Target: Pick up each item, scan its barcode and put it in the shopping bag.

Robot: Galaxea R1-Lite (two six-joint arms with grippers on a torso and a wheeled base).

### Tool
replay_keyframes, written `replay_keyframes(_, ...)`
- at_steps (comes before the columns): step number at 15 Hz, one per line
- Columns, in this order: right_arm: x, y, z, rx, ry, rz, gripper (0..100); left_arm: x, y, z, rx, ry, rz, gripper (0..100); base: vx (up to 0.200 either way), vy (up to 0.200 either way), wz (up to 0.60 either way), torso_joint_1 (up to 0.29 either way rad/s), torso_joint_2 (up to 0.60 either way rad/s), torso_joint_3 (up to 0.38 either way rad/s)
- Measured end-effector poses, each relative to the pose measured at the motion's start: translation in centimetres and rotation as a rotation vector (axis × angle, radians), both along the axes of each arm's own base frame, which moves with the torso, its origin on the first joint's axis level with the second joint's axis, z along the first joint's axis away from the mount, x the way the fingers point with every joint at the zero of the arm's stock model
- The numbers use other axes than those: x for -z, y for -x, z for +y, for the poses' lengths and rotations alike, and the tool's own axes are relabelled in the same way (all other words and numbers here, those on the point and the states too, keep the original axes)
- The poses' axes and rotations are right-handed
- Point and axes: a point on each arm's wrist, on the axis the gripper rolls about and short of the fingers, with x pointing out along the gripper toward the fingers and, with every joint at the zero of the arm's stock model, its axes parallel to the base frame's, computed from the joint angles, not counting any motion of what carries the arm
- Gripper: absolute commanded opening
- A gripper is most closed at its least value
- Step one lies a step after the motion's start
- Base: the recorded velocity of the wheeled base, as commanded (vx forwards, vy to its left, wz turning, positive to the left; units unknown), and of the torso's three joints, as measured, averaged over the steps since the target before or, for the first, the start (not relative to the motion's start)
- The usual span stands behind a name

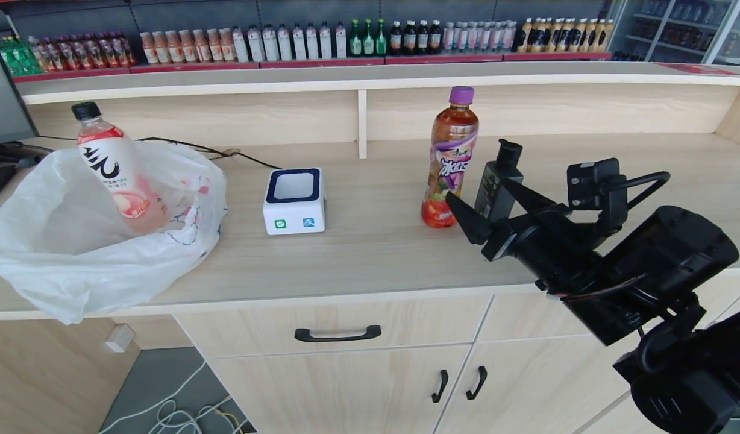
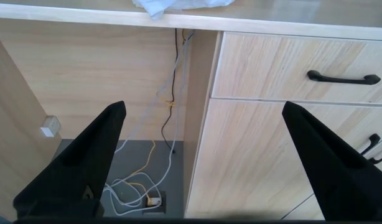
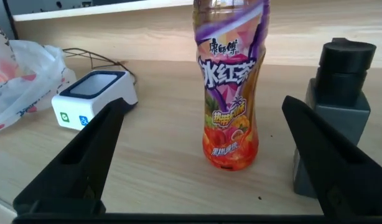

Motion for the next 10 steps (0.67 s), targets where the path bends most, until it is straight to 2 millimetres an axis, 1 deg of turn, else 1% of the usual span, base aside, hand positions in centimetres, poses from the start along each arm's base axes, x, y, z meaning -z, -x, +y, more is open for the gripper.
replay_keyframes(2,-0.2,0.2,0.8,-0.02,0.006,-0.015,100,0.0,0.0,0.0,0.001,0.0,0.0,100,0.0,0.0,0.0,0.0,0.0,0.0)
replay_keyframes(5,0.0,0.0,1.6,-0.028,0.01,-0.014,100,0.0,0.0,0.0,0.001,0.0,0.0,100,0.0,0.0,0.0,0.0,0.0,0.0)
replay_keyframes(6,-0.3,-0.2,1.7,-0.007,-0.001,-0.025,100,0.0,0.0,0.0,0.001,0.0,0.0,100,0.0,0.0,0.0,0.0,0.0,0.0)
replay_keyframes(8,-0.3,-0.9,2.0,0.07,0.008,0.035,100,0.0,0.0,0.0,0.001,0.0,0.0,100,0.0,0.0,0.0,0.0,0.0,0.0)
replay_keyframes(10,-0.8,-1.5,2.2,0.093,0.013,0.051,100,0.0,0.0,0.0,0.001,0.0,0.0,100,0.0,0.0,0.0,0.0,0.0,0.0)
